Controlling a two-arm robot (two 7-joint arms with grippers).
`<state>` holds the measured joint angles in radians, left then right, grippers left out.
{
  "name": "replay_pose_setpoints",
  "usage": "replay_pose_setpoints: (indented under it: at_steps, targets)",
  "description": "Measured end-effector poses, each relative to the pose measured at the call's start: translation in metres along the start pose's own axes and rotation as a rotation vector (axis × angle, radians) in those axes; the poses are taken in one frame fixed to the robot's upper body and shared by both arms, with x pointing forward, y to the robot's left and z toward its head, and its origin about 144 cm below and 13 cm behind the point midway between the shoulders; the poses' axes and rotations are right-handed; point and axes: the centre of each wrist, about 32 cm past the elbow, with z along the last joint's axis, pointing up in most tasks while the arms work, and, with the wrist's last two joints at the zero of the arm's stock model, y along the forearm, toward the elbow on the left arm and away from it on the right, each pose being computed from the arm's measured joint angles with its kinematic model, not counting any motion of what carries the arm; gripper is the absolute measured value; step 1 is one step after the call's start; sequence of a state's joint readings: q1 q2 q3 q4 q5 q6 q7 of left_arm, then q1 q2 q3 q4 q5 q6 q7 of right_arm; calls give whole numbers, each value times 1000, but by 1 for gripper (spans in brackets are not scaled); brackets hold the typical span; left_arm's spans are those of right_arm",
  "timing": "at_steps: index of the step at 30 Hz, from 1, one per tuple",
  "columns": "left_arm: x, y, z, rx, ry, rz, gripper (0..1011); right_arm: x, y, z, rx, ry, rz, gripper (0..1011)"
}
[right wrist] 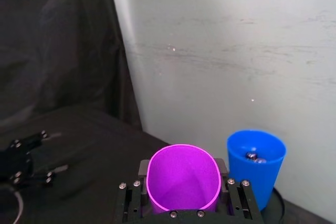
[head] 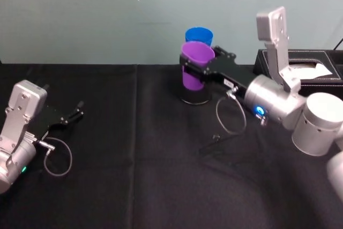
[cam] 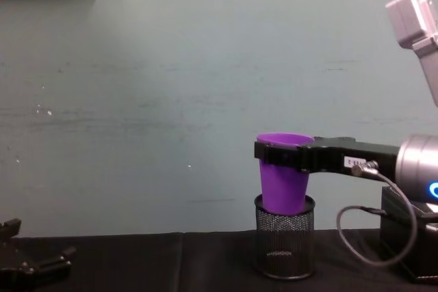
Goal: Pick up one cup with a gripper and tap it against the other cup.
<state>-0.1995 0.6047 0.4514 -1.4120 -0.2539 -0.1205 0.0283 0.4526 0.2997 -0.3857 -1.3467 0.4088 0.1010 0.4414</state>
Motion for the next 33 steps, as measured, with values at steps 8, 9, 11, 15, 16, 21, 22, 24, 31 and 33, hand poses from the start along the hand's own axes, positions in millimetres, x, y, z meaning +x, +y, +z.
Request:
replay_pose_setpoints:
  at_steps: [8, 9, 11, 15, 16, 21, 22, 24, 31, 33]
  targets:
    - [0, 0, 0, 0, 0, 0, 1000, -18, -21, -12, 0, -40, 32, 730]
    - [0, 0, 0, 0, 0, 0, 1000, -20, -23, -14, 0, -44, 35, 731]
    - [0, 0, 0, 0, 0, 0, 1000, -26, -29, -20, 4, -52, 40, 731]
    - [0, 0, 0, 0, 0, 0, 1000, -34, -39, -34, 5, -59, 44, 730]
    - [0, 0, 0, 0, 0, 0, 1000, -35, -41, -37, 6, -63, 44, 731]
    - [0, 0, 0, 0, 0, 0, 1000, -42, -50, -59, 12, -78, 47, 730]
    - [0, 0, 0, 0, 0, 0, 1000, -44, -52, -66, 11, -80, 45, 731]
    - [0, 0, 0, 0, 0, 0, 1000, -45, -53, -73, 14, -81, 42, 731]
    - [0, 0, 0, 0, 0, 0, 1000, -48, -57, -100, 25, -84, 26, 731]
    - [0, 0, 0, 0, 0, 0, 1000, -48, -57, -104, 24, -85, 26, 731]
